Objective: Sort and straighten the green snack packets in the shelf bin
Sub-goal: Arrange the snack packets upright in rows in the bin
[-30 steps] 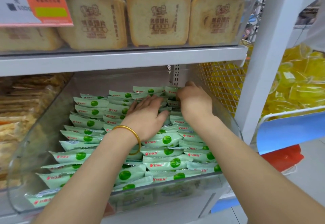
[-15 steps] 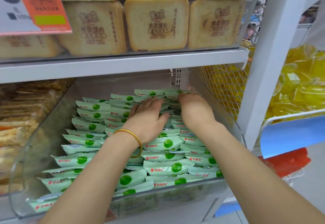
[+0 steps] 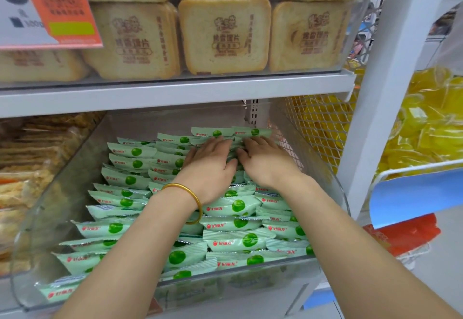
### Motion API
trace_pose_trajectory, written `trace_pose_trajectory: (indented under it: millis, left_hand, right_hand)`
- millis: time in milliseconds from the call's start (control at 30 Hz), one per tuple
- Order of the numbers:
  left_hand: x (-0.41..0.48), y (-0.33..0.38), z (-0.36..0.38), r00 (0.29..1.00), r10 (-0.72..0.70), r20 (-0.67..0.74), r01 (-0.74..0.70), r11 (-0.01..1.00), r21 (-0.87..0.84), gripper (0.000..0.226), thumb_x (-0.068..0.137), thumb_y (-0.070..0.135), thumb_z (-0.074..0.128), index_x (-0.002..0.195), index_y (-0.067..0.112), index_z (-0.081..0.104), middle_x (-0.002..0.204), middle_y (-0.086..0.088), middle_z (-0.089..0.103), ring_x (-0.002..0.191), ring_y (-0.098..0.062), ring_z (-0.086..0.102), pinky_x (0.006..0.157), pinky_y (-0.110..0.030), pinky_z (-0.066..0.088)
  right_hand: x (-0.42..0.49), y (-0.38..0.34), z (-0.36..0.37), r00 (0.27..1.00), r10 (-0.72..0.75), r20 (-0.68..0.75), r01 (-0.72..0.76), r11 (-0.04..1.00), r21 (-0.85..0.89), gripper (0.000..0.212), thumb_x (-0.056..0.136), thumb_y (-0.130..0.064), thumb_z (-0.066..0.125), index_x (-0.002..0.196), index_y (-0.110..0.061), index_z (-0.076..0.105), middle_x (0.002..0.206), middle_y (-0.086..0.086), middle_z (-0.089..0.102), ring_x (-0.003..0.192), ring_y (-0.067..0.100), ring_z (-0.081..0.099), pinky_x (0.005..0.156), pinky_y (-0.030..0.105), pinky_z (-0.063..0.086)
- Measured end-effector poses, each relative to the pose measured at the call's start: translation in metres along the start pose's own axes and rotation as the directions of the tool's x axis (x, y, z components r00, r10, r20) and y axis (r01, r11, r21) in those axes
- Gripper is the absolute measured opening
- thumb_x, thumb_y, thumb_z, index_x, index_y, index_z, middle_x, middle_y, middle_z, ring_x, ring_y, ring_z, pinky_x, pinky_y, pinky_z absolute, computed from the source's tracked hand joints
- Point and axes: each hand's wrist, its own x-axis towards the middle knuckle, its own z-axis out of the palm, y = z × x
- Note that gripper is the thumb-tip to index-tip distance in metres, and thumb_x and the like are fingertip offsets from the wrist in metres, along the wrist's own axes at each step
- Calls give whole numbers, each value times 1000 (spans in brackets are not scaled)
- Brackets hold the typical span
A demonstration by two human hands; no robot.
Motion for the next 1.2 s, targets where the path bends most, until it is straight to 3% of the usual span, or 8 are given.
trace_pose_trajectory:
  millis: [333, 467, 600, 933, 1100, 1200]
  left_hand:
    - [33, 3, 2, 994, 67, 83, -81, 980, 179, 51, 102, 39, 16, 151, 27, 6, 159, 9, -2, 145, -7, -4, 118, -38, -5]
    - [34, -1, 5, 993, 87, 78, -101, 974, 205, 51, 101, 40, 16, 151, 30, 10, 159, 12, 4, 145, -6, 1, 118, -39, -5]
    - [33, -2, 4, 992, 97, 76, -110, 973, 202, 50, 101, 39, 18, 150, 31, 14, 158, 13, 7, 145, -8, 6, 118, -40, -5]
    - [33, -5, 7, 992, 105, 76, -118, 976, 186, 48, 101, 39, 18, 149, 33, 16, 159, 11, 3, 146, -11, 6, 118, -39, -4]
    - [32, -4, 6, 991, 112, 67, -122, 975, 188, 47, 101, 39, 21, 147, 33, 22, 158, 10, 8, 145, -13, 10, 117, -39, -2]
    - [30, -3, 1, 992, 126, 0, -126, 989, 81, 45, 101, 36, 29, 144, 25, 35, 156, 4, 20, 142, -21, 20, 116, -34, 10]
  right_hand:
    - [2, 5, 1, 996, 46, -71, -33, 983, 182, 41, 93, -22, 29, 121, -7, 54, 127, 19, 51, 118, 35, 45, 98, 41, 39]
    - [3, 8, -6, 989, 81, -125, -48, 969, 242, 39, 94, -4, 37, 131, -8, 48, 132, 15, 49, 119, 34, 48, 93, 35, 41]
    - [8, 0, -20, 978, 94, -188, -47, 970, 240, 55, 87, 10, 35, 135, -13, 46, 144, 7, 40, 124, 29, 47, 98, 36, 43]
    - [32, -2, -12, 985, 98, -142, -79, 988, 133, 39, 91, 6, 36, 118, -7, 60, 130, 12, 51, 113, 27, 52, 80, 25, 38]
    - [25, -6, -25, 971, 79, -227, -38, 983, 178, 45, 86, 9, 40, 126, -5, 54, 139, 11, 42, 116, 30, 52, 90, 32, 44]
    - [3, -11, -32, 955, 31, -294, 36, 975, 219, 53, 80, 14, 41, 129, -3, 51, 139, 10, 39, 118, 32, 50, 96, 37, 44]
